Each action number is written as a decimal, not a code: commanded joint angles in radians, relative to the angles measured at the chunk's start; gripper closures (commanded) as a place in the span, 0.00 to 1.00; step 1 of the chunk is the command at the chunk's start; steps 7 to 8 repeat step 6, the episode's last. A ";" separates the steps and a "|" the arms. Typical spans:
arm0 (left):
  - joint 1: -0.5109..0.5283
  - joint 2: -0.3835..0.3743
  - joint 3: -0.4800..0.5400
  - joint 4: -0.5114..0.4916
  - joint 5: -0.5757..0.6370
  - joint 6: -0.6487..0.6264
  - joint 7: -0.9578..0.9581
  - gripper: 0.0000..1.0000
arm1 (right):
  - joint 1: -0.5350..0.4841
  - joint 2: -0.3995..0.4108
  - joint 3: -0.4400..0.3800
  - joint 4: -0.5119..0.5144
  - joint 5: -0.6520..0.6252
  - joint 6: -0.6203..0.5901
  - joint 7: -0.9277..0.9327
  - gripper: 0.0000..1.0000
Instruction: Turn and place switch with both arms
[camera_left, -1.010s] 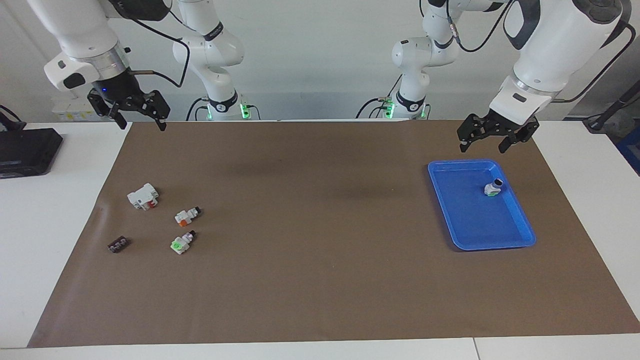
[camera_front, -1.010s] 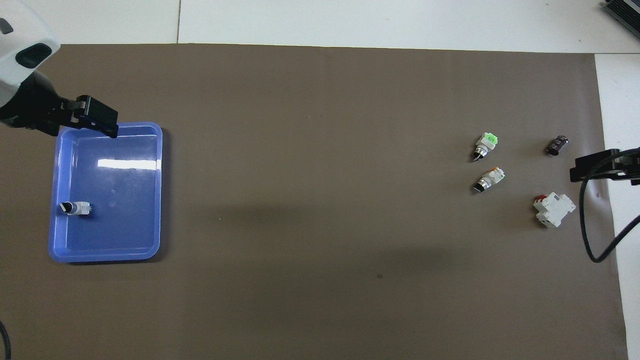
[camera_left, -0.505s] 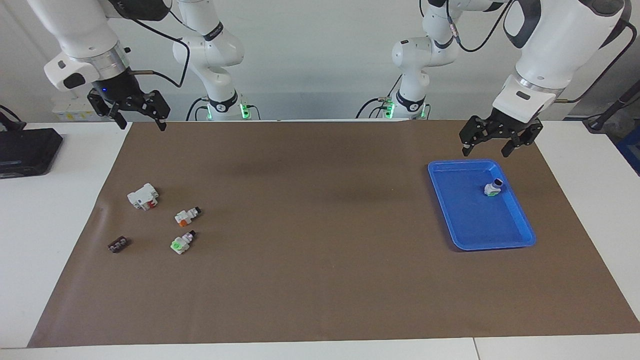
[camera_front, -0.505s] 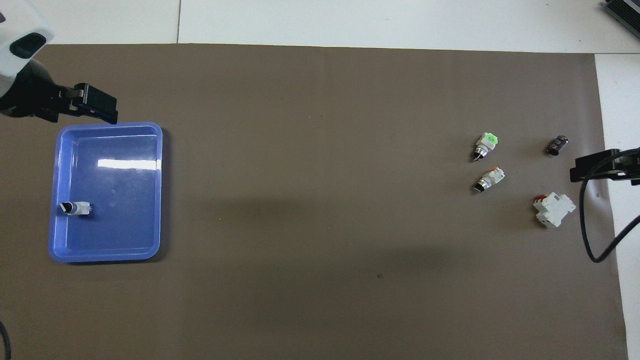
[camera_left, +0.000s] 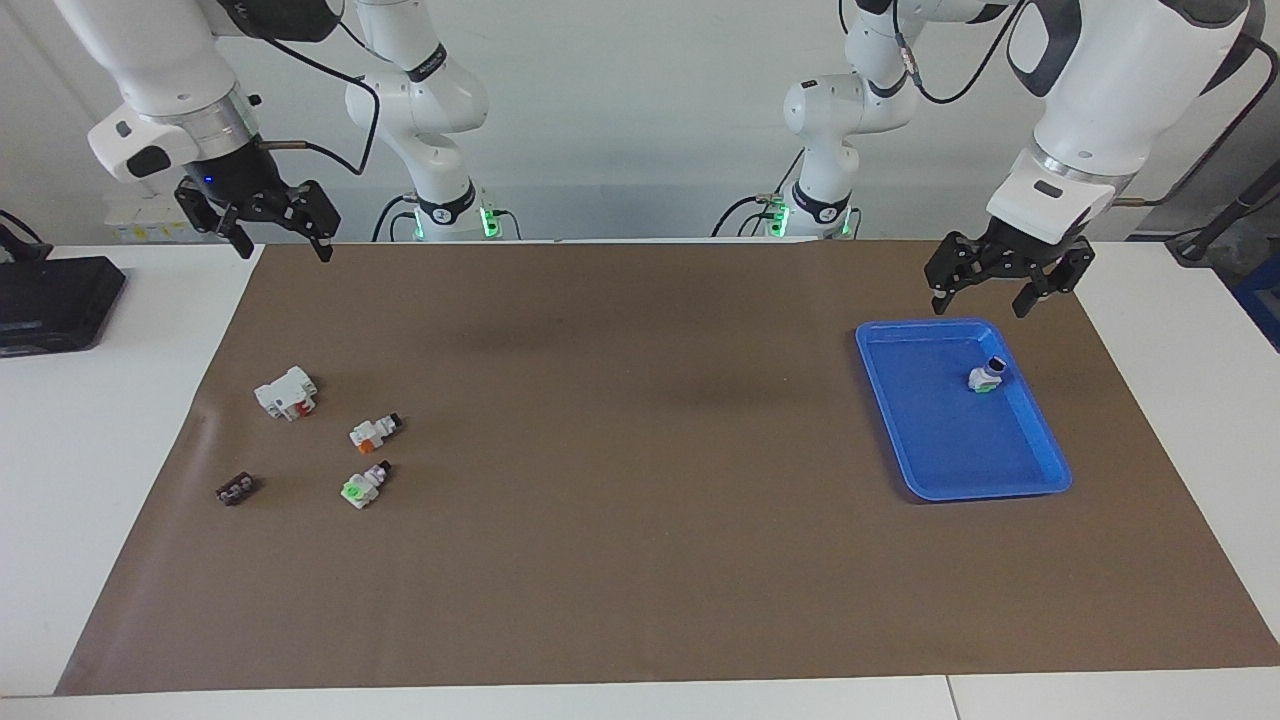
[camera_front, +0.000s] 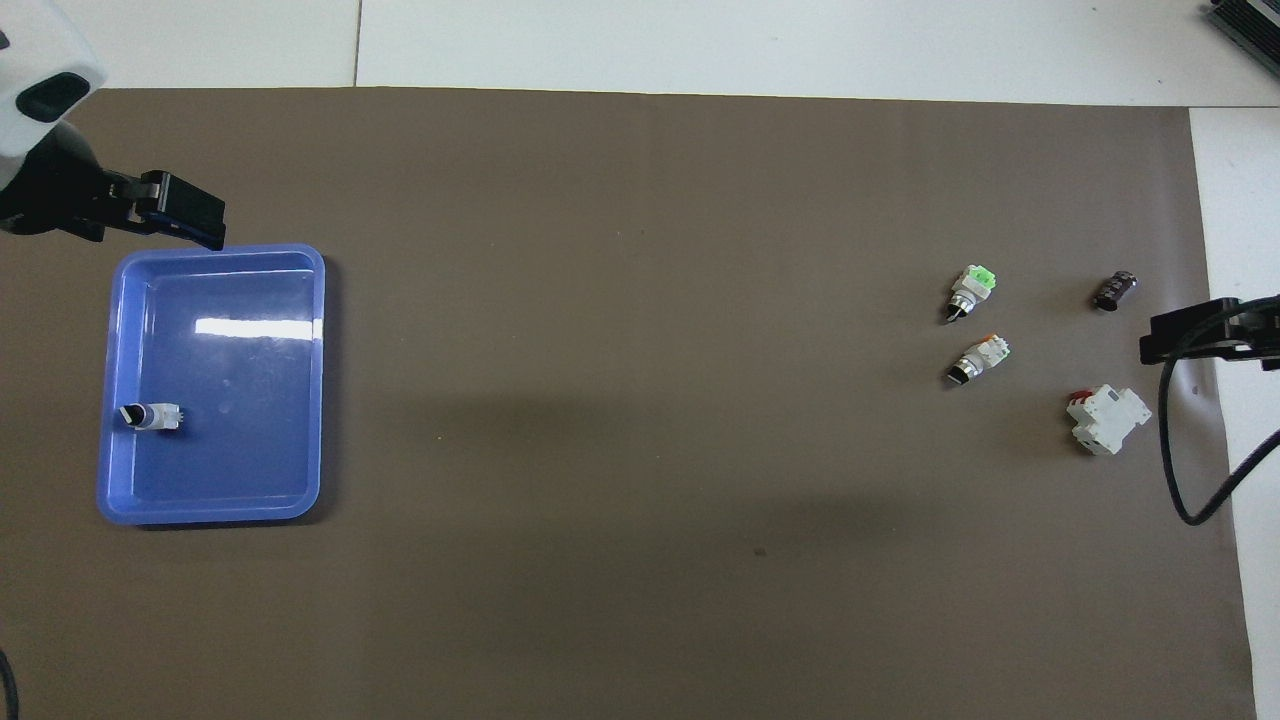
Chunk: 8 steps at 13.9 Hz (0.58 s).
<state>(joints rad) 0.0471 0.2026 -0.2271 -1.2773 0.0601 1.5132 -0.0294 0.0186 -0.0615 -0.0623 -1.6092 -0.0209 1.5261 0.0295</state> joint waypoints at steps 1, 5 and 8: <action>0.004 -0.040 0.002 -0.040 0.021 -0.028 0.020 0.00 | -0.005 -0.007 0.004 0.002 0.004 -0.015 -0.010 0.00; 0.004 -0.048 0.000 -0.043 0.018 -0.030 0.019 0.00 | -0.005 -0.007 0.004 0.002 0.004 -0.015 -0.010 0.00; 0.004 -0.048 0.000 -0.043 0.018 -0.027 0.019 0.00 | -0.005 -0.007 0.004 0.002 0.004 -0.015 -0.010 0.00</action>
